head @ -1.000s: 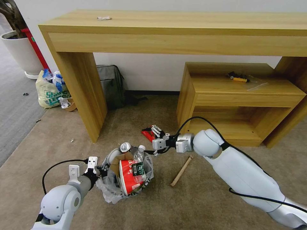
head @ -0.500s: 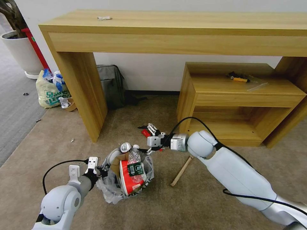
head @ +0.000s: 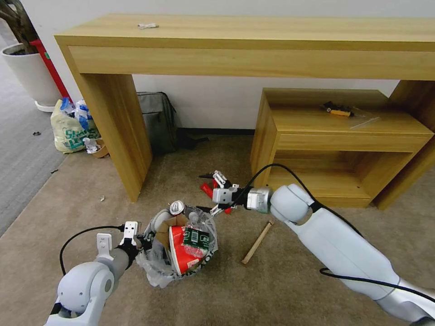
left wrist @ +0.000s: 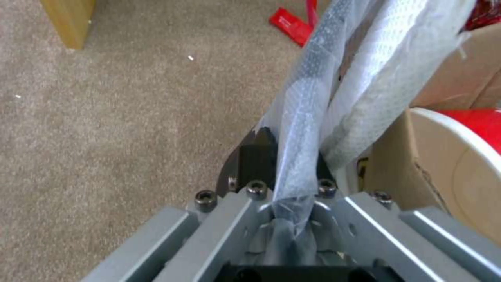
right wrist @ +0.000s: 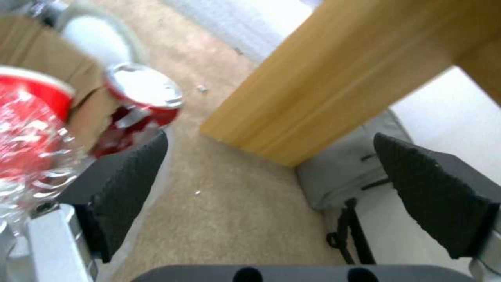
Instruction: Pick up the trash bin and place the garbage on the floor into it.
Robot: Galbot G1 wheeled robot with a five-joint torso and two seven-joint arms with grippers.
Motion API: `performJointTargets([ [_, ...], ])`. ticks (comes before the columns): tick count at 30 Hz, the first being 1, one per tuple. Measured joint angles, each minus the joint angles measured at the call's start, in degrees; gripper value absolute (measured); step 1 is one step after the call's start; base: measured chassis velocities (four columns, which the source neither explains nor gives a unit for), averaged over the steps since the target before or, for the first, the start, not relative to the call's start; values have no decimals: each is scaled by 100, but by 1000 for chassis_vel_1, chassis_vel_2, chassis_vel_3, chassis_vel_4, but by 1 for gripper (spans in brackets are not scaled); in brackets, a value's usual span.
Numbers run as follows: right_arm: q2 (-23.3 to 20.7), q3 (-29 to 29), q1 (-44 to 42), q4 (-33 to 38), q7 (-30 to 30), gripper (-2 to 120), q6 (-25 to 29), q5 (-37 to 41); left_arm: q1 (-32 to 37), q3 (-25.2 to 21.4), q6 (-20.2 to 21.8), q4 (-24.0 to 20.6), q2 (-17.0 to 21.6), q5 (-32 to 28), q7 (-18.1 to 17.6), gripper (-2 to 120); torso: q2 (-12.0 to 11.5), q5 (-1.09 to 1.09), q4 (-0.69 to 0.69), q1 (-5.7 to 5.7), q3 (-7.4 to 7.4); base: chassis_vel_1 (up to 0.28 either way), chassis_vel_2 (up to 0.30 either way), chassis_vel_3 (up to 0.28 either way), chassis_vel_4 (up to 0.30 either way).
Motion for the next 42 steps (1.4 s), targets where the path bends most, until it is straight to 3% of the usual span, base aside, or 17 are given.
performJointTargets([
  [5,-138,375,-303,160,530,100,-296,506,19,-82,0,19,-1,-21,17,0,0,0,0,0,0,0,0,0,0],
  [12,-457,1063,-1121,491,1242,100,-1181,1958,73,-208,0,14,35,-59,32,0,0,1,-1,0,-1,0,0,0,0],
  [16,-593,1186,-1454,462,1911,100,-1562,2842,85,-231,0,8,5,-61,39,0,0,1,-1,0,0,0,0,0,0],
  [18,-652,1115,-1558,382,2627,100,-1900,3388,89,-233,0,6,-6,-61,40,0,0,0,0,0,0,0,0,0,0],
  [21,-636,1084,-1611,310,3234,100,-2184,3852,91,-235,0,1,-10,-61,40,0,-1,0,-1,0,0,0,0,0,0],
  [23,-547,1047,-1648,234,4118,100,-2575,4686,92,-239,0,1,-6,-61,40,0,-1,0,-1,0,0,0,0,0,0],
  [24,-547,1047,-1648,234,4118,100,-2575,4686,92,-239,0,1,-6,-61,40,0,-1,0,-1,0,0,0,0,0,0],
  [26,-447,1014,-1680,133,4846,100,-2837,5463,93,-241,0,1,0,-62,40,0,-1,0,1,0,0,0,0,0,0],
  [28,-405,1013,-1702,71,5058,100,-2927,5702,93,-241,0,1,1,-62,40,0,-1,0,1,0,0,0,0,0,0],
  [30,-137,984,-1766,-652,5772,100,-3118,6215,92,-217,0,14,19,-63,40,0,-1,0,0,0,0,0,0,0,0],
  [37,199,884,-1682,-1485,6138,100,-3287,6281,91,-207,0,16,51,-68,40,0,-1,0,-1,0,0,0,0,0,0],
  [42,707,788,-1411,-2039,6580,100,-3514,6904,82,-165,0,43,51,-68,35,0,-1,-2,0,0,0,0,0,0,0],
])
